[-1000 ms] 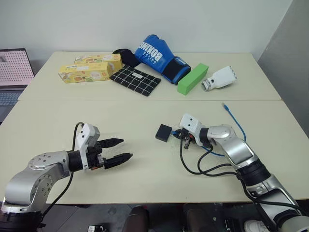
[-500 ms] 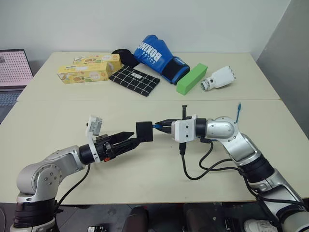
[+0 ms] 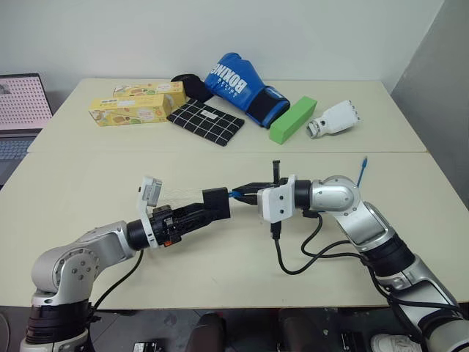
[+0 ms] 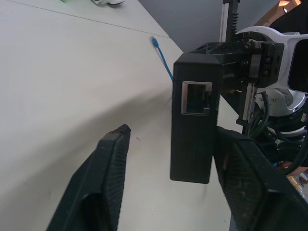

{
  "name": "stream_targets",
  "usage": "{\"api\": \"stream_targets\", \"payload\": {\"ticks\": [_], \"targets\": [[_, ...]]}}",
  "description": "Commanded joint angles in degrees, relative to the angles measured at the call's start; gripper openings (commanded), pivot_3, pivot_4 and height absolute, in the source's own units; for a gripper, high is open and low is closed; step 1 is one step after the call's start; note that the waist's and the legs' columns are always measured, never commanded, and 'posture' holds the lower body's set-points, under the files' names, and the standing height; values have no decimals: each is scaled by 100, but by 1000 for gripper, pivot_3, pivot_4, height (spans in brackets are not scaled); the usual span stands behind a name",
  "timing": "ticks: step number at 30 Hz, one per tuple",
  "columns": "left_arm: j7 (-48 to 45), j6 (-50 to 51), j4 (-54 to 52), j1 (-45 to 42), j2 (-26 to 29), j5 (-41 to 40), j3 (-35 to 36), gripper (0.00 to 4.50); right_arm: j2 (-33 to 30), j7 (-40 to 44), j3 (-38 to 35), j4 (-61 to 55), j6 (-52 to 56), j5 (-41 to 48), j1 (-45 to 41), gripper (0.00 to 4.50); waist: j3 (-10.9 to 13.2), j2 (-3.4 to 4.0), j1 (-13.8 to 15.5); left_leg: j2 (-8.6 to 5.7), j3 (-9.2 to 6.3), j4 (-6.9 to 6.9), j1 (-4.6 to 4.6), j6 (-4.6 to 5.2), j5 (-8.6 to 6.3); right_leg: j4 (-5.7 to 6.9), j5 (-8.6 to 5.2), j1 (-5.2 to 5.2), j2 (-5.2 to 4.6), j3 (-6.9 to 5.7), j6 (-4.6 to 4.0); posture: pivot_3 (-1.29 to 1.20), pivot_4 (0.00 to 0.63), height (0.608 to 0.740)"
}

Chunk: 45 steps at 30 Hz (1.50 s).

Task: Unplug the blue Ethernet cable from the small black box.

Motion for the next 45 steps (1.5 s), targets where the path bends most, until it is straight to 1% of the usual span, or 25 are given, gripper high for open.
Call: {"api": "stream_targets", "payload": {"ticks": [1, 2, 4, 5, 6, 7, 11, 13, 14, 17, 18, 20, 22, 24, 25, 27, 30, 32, 37, 45], "targets": [[-78, -97, -93, -75, -4, -18, -58, 1878, 41, -13, -10, -373, -152, -26, -38, 111, 0, 0, 1, 0, 0, 0, 0, 0, 0, 0, 0, 0, 0, 0, 0, 0, 150, 740], [-95, -108, -82, -77, 0, -3, -86, 1745, 45, -16, -6, -375, -175, -42, -27, 111, 0, 0, 1, -1, 0, 0, 0, 0, 0, 0, 0, 0, 0, 0, 0, 0, 150, 740], [-122, -123, -66, -80, 8, 18, -115, 1317, 45, -19, 5, -377, -228, -76, -9, 111, 0, 0, 2, -1, 0, 0, 0, 0, 0, 0, 0, 0, 0, 0, 0, 0, 150, 740], [-134, -129, -57, -80, 10, 27, -121, 1202, 45, -20, 11, -382, -248, -87, 0, 111, 0, 0, 5, -1, 1, 0, 0, 0, 0, 0, 0, 0, 0, 0, 0, 0, 150, 740], [-154, -142, -42, -78, 16, 44, -130, 955, 45, -24, 16, -386, -275, -100, 12, 111, 0, 0, 6, -1, 1, 0, 0, 0, 0, 0, 0, 0, 0, 0, 0, 0, 150, 740], [-174, -153, -30, -75, 22, 61, -139, 826, 45, -30, 22, -387, -302, -114, 18, 111, 0, 0, 6, -1, 1, 0, 0, 0, 0, 0, 0, 0, 0, 0, 0, 0, 150, 740], [-256, -183, 15, -60, 44, 121, -145, 794, 33, -33, 32, -361, -415, -150, 34, 110, 0, 0, 8, -2, 1, 0, 0, 0, 0, 0, 0, 0, 0, 0, 0, 0, 150, 740], [-292, -202, 27, -52, 46, 162, -158, 794, 3, 17, 16, -359, -448, -102, 43, 816, 0, 0, 10, -2, 1, 0, 0, 0, 0, 0, 0, 0, 0, 0, 0, 0, 150, 740], [-314, -217, 36, -45, 68, 225, -202, 794, -54, 127, 19, -386, -379, -47, 51, 917, 0, 0, 10, -2, 1, 0, 0, 0, 0, 0, 0, 0, 0, 0, 0, 0, 150, 740], [-472, -313, 39, -23, 135, 398, -348, 794, -245, 424, -30, -510, -187, 125, 94, 1671, 0, 0, 20, -2, 0, -1, 0, 0, 0, -1, 0, 0, 0, -1, 0, 0, 150, 740], [-538, -375, 40, -24, 149, 448, -392, 794, -359, 616, -44, -599, -45, 251, 127, 1782, 0, 0, 32, -2, 0, -1, 0, 0, 0, -1, 0, 0, 0, -1, 0, 0, 150, 740], [-663, -512, 64, -49, 159, 570, -473, 793, -562, 927, -102, -803, 281, 557, 217, 2261, 0, 0, 41, -1, -1, 0, 0, 1, 0, -2, 0, 3, -1, -1, 0, 0, 150, 740], [-834, -680, 107, -92, 177, 714, -565, 793, -691, 1150, -211, -1048, 853, 991, 326, 2291, 0, 0, 47, -1, -3, 0, 1, 1, -1, -4, 0, 5, -3, -1, 0, 0, 150, 740], [-1250, -1180, 125, -121, 184, 972, -719, 793, -550, 985, -652, -1485, 2396, 2066, 531, 2291, 0, 0, 48, 0, -8, 1, 1, 1, -1, -6, 0, 9, -4, -1, 0, 0, 150, 740], [-1392, -1336, 142, -130, 181, 1040, -759, 792, -483, 891, -796, -1611, 2883, 2389, 579, 2291, 0, 0, 49, 0, -11, 0, 0, 1, -1, -6, 0, 10, -4, 0, 0, 0, 150, 740], [-1753, -1781, 193, -132, 213, 1264, -856, 792, -280, 601, -1093, -1712, 3603, 2885, 676, 2291, 0, 0, 47, 2, -14, 0, 0, 1, -1, -6, 0, 12, -4, 1, -1, 0, 150, 740], [-2258, -2339, 348, -161, 272, 1528, -961, 792, -198, 618, -1336, -1887, 4340, 3621, 842, 2291, 1, 1, 46, 0, -13, -1, 2, 1, -1, -7, 0, 12, -3, 0, -2, 0, 150, 740], [-2521, -2531, 438, -194, 359, 1668, -1061, 792, -226, 591, -1396, -1944, 4898, 3985, 884, 2291, 1, 1, 44, -5, -10, -3, 3, 2, -1, -8, -1, 12, -1, -1, -2, 0, 150, 740], [-2915, -2776, 684, -314, 485, 1891, -1197, 792, -258, 470, -1392, -1996, 5508, 4329, 855, 2291, 1, 2, 42, -11, -9, -3, 2, 4, -2, -9, -1, 11, 4, -7, -1, 0, 150, 740], [-3133, -3060, 804, -244, 491, 2110, -1253, 792, -149, 235, -983, -1859, 5530, 4059, 788, 2291, 1, 2, 37, -9, -5, -4, 2, 5, -3, -8, -1, 8, 6, -8, -1, 0, 150, 740]]}}
